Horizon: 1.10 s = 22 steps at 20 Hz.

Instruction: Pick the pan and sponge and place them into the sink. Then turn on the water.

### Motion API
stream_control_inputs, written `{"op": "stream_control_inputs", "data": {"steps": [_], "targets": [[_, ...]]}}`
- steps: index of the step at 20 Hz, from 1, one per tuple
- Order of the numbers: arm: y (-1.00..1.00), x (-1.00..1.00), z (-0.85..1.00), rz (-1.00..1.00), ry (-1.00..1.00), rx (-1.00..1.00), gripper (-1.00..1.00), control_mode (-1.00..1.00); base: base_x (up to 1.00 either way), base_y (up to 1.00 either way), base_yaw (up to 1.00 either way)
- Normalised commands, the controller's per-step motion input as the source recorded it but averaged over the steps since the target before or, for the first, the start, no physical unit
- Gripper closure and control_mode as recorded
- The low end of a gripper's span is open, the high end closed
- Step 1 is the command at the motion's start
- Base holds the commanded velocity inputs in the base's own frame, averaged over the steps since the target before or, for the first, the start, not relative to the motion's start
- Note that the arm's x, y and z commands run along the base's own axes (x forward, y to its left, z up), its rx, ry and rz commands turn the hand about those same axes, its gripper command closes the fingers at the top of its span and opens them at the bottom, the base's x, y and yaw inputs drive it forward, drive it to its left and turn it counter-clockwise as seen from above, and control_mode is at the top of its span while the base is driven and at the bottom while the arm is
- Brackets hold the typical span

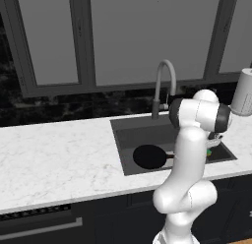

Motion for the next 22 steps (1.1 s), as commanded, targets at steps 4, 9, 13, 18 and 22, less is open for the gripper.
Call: {"op": "stream_control_inputs", "data": {"steps": [4, 9, 13, 18, 22], "targets": [[0.0, 0.36, -0.28, 0.06, 0.01, 0.0, 1.0, -1.0, 0.0, 0.0, 0.0], [0.0, 0.26, -0.46, 0.06, 0.02, 0.0, 1.0, -1.0, 0.0, 0.0, 0.0], [0.02, 0.3, -0.46, 0.04, 0.0, 0.0, 1.0, -1.0, 0.0, 0.0, 0.0], [0.0, 0.44, -0.19, 0.01, 0.0, 0.0, 1.0, -1.0, 0.0, 0.0, 0.0], [0.0, 0.46, -0.25, 0.0, 0.0, 0.0, 1.0, -1.0, 0.0, 0.0, 0.0]]}}
